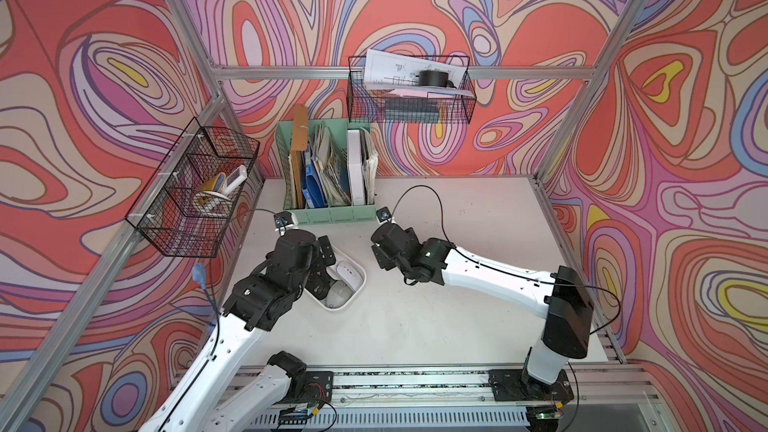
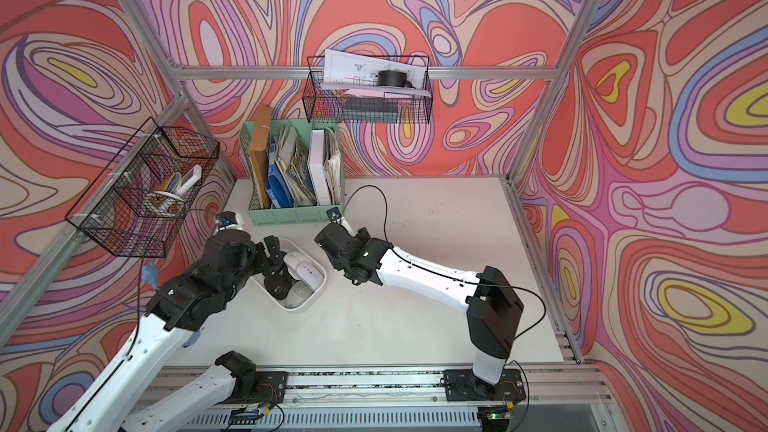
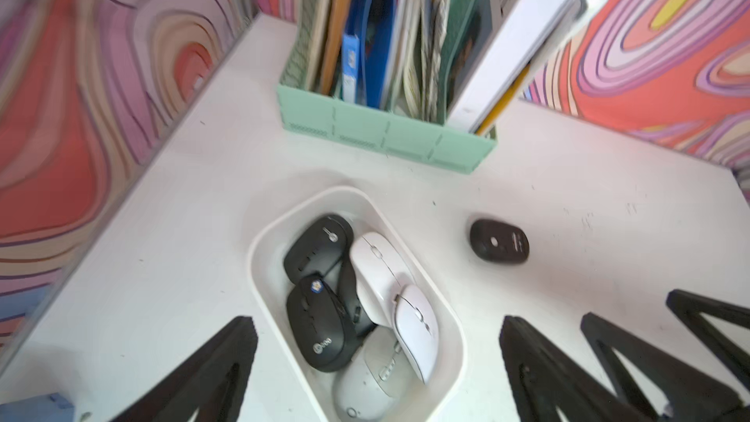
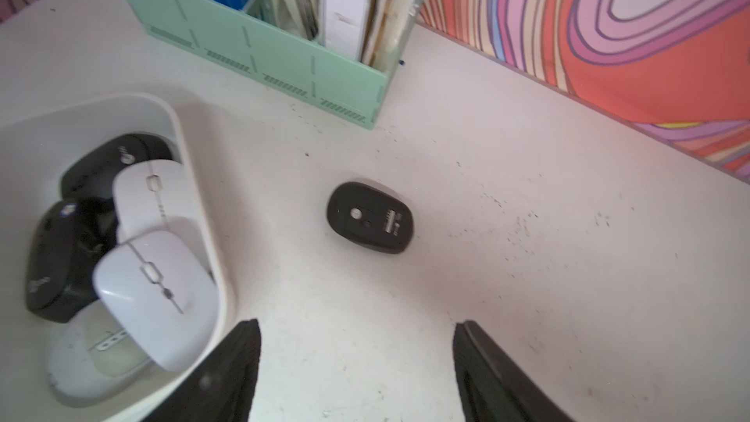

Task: Put the mouse in the storage box
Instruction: Pick up the mouse from the center of the board.

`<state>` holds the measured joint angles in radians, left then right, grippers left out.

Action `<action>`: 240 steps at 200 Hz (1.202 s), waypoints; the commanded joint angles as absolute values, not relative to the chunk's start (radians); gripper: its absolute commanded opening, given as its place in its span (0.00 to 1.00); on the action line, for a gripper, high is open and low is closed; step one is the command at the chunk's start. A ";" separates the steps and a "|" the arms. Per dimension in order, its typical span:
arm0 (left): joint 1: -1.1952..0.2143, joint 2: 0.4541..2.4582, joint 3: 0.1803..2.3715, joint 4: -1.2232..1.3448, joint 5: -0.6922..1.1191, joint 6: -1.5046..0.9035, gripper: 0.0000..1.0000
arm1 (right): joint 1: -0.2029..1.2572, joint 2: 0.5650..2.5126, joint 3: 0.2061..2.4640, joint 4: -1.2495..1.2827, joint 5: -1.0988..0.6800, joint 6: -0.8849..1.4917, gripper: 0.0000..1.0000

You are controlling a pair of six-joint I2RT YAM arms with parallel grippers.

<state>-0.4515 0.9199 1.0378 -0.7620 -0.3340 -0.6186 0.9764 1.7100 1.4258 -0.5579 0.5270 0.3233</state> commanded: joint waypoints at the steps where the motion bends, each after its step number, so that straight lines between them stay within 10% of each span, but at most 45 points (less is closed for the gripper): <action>1: -0.449 1.066 1.085 -0.789 -0.061 -0.642 0.98 | 0.921 1.597 1.340 -0.534 0.544 0.404 0.77; 138: -0.530 1.820 1.475 -0.774 0.065 -0.483 0.92 | 0.703 1.261 0.955 -0.431 0.415 0.549 0.78; 240: -0.487 2.016 1.562 -0.651 0.072 -0.492 0.96 | 0.695 1.231 0.891 -0.394 0.383 0.556 0.78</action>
<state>-0.5053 1.9793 1.5394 -0.7086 0.0715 -0.4751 0.7013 1.2526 0.9077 -0.4149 0.3935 0.5449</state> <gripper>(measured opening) 0.956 0.779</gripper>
